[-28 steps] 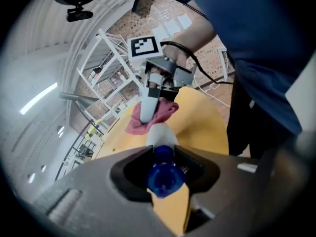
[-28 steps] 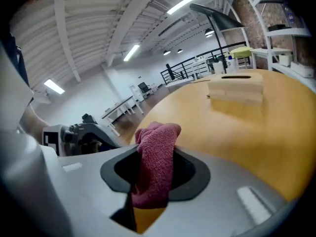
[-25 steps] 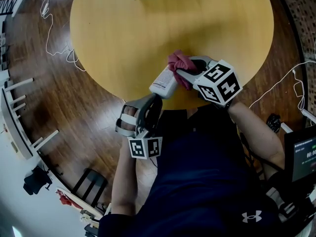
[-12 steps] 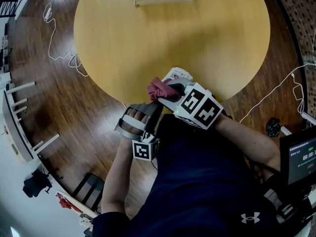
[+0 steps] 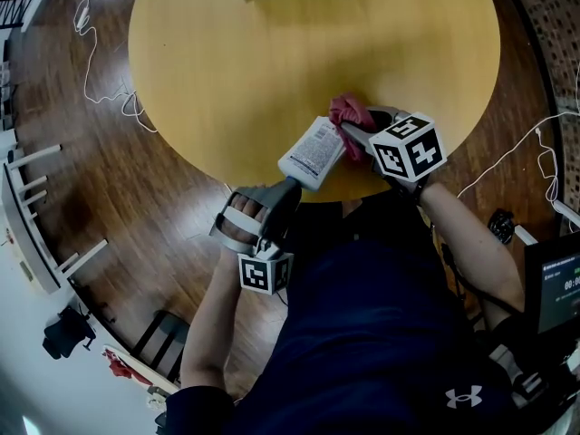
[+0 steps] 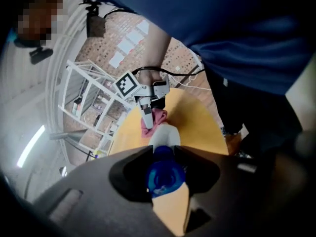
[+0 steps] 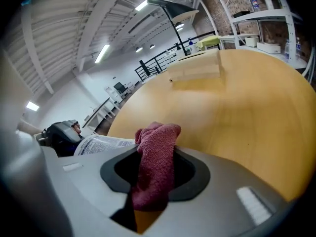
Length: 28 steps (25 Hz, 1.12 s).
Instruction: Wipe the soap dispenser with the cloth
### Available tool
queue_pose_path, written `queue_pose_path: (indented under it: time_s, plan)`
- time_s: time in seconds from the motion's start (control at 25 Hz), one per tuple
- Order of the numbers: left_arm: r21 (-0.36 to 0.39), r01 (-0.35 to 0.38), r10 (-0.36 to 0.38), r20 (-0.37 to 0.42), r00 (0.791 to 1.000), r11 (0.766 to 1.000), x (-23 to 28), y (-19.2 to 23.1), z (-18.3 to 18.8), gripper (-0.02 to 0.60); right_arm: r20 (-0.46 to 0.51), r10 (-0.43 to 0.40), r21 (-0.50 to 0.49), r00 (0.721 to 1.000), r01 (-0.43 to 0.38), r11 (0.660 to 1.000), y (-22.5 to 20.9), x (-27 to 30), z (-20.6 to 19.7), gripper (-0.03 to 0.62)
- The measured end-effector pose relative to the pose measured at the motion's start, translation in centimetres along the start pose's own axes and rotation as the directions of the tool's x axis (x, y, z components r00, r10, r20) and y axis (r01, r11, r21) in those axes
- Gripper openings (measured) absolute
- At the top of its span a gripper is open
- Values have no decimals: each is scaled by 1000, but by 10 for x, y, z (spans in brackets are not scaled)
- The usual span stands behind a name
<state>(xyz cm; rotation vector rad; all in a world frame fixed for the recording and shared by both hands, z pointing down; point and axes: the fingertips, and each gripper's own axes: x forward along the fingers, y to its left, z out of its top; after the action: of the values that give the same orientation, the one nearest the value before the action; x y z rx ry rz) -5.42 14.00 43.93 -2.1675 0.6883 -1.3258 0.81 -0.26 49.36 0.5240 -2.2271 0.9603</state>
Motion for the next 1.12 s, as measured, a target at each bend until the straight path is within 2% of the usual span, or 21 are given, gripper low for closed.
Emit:
queue_pose_path:
  time_s: [0.08, 0.12, 0.16, 0.2, 0.24, 0.28, 0.36, 0.4, 0.44, 0.48, 0.52, 0.56, 0.6, 0.64, 0.72, 0.76, 0.84, 0.92, 0.96, 1.04, 1.12]
  plan:
    - [-117, 16, -17, -8, 1000, 993, 2, 0, -3, 135, -5, -21, -15, 1000, 21, 1000, 1, 3, 2, 131]
    - [-187, 19, -22, -16, 1000, 982, 4, 1, -6, 137, -8, -30, -29, 1000, 30, 999, 2, 5, 2, 130]
    - [-270, 18, -28, -31, 999, 963, 5, 1, -10, 140, -13, -35, -41, 999, 34, 999, 2, 7, 1, 130]
    - [-365, 12, -33, -51, 998, 931, 6, 0, -15, 148, -20, -35, -45, 999, 34, 998, 3, 8, -1, 130]
    - [-469, 0, -39, -74, 997, 883, 7, -1, -20, 171, -25, -30, -40, 999, 29, 999, 3, 8, -4, 130]
    - [-571, -17, -44, -93, 995, 821, 7, -2, -24, 186, -26, -24, -29, 999, 23, 999, 3, 6, -6, 130]
    - [-734, -31, -60, -97, 993, 678, 8, -5, -29, 182, -19, -13, -11, 1000, 13, 1000, 3, 2, -6, 130]
    - [-786, -23, -64, -80, 995, 618, 8, -7, -28, 173, -14, -13, -12, 1000, 13, 1000, 3, 1, -5, 130]
    - [-819, -8, -65, -55, 996, 573, 8, -8, -27, 167, -11, -14, -17, 1000, 14, 1000, 3, 0, -3, 130]
    - [-840, 9, -61, -29, 998, 542, 8, -8, -26, 163, -10, -14, -21, 1000, 14, 1000, 4, 1, -2, 130]
    - [-853, 24, -57, -6, 998, 521, 7, -8, -25, 158, -10, -12, -22, 1000, 12, 1000, 4, 1, -1, 130]
    - [-859, 36, -54, 10, 999, 511, 6, -8, -25, 152, -12, -9, -20, 1000, 8, 1000, 4, 1, -1, 130]
    - [-857, 43, -54, 18, 998, 514, 6, -8, -26, 143, -17, -8, -21, 1000, 8, 1000, 4, 2, -1, 132]
    - [-848, 45, -57, 17, 998, 528, 6, -8, -27, 141, -21, -14, -32, 1000, 13, 999, 4, 2, -1, 132]
    - [-821, 42, -68, 4, 998, 570, 8, -8, -30, 140, -11, -21, -96, 1000, 20, 995, 14, -1, 5, 133]
    - [-807, 40, -73, -4, 997, 589, 9, -9, -30, 140, 10, 3, -139, 1000, -2, 990, 30, -3, 13, 133]
    - [-786, 35, -79, -18, 997, 617, 9, -9, -31, 140, 37, 119, -219, 992, -108, 970, 80, -4, 27, 133]
    - [-778, 27, -79, -28, 996, 627, 9, -7, -33, 140, -3, 232, -302, 973, -222, 927, 134, 3, 29, 133]
    - [-776, 25, -78, -32, 996, 630, 9, -6, -33, 140, -36, 260, -338, 965, -256, 905, 153, 8, 26, 133]
    - [-770, 24, -80, -36, 996, 637, 8, -5, -30, 140, -82, 259, -382, 962, -271, 884, 166, 16, 18, 133]
    - [-764, 27, -84, -35, 996, 645, 6, -4, -29, 140, -85, 242, -369, 966, -256, 893, 162, 19, 13, 133]
